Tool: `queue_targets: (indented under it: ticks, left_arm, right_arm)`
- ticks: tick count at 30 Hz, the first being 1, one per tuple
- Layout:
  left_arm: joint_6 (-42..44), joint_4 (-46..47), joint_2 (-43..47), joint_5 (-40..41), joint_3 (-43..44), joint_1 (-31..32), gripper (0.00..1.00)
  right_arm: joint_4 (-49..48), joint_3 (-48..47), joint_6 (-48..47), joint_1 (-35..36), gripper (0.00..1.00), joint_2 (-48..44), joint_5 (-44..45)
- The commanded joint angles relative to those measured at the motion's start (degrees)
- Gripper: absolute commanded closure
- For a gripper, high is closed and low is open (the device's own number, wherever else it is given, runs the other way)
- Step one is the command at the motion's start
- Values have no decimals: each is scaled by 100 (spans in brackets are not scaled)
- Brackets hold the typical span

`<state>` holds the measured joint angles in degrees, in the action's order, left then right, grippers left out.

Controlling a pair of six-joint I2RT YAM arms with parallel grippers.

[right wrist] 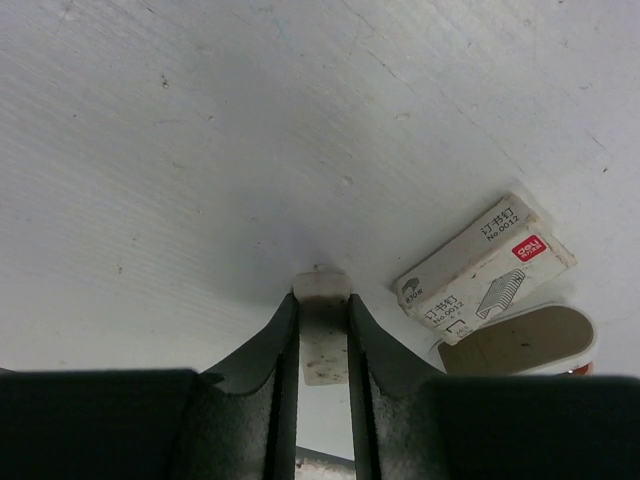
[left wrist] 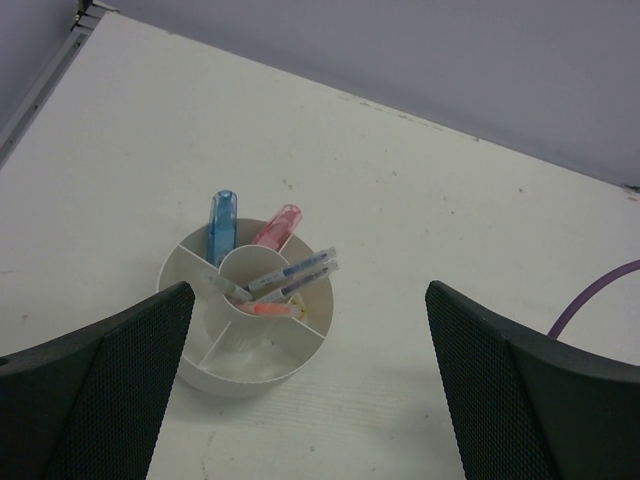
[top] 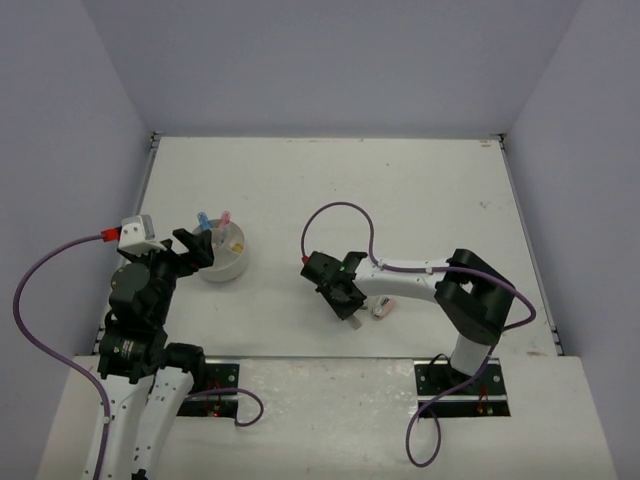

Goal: Sort the stationery into containers
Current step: Pick up the stationery from the center of the board, then place the stationery in the storage box.

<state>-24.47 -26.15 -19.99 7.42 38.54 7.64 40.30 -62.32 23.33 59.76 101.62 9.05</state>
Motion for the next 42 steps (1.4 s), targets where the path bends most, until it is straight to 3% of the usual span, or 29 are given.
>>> queue_targets:
  ticks: [1,6,11,12,15,17,19,21,27,34,42]
  left_arm:
    - [109,189,-36,-92,-35,35,0]
    - [109,200,-21,-99,-40,57,0]
    - [109,172,-102,-100,-14,70,0]
    - [101,134,-79,-17,2,70,0]
    - [53,116,88,116,-2,70,0]
    - [47,123,151,141,-13,74,0]
    - [39,133,199,154,-21,93,0]
    - [36,119,171,150,-14,112,0]
    - [39,140,83,102,-19,109,0]
    - [47,171,110,58,-32,114,0]
    - [56,181,104,23,-31,109,0]
  right_arm:
    - [-323,-273,-31,203,97,-52,-204]
    - [-555,-933,-31,203,100,-159,-304]
    - [-908,-2171,-145,177,100,243,-878]
    - [-1016,-2823,-24,101,100,433,-1205]
    - [-1591,-3441,569,-388,100,791,-1806]
    - [-2246,-3425,1128,-552,100,854,-2329]
    - [-3620,-2997,2141,-999,100,915,-3220]
    - [-4458,-2818,2911,-1267,100,1071,-3580]
    - [-4983,-3808,3510,-1326,100,2226,-4292]
    - [-5654,-3619,3836,-1353,100,2527,-4130]
    - [-5425,-3735,3710,-1362,100,2630,-4166]
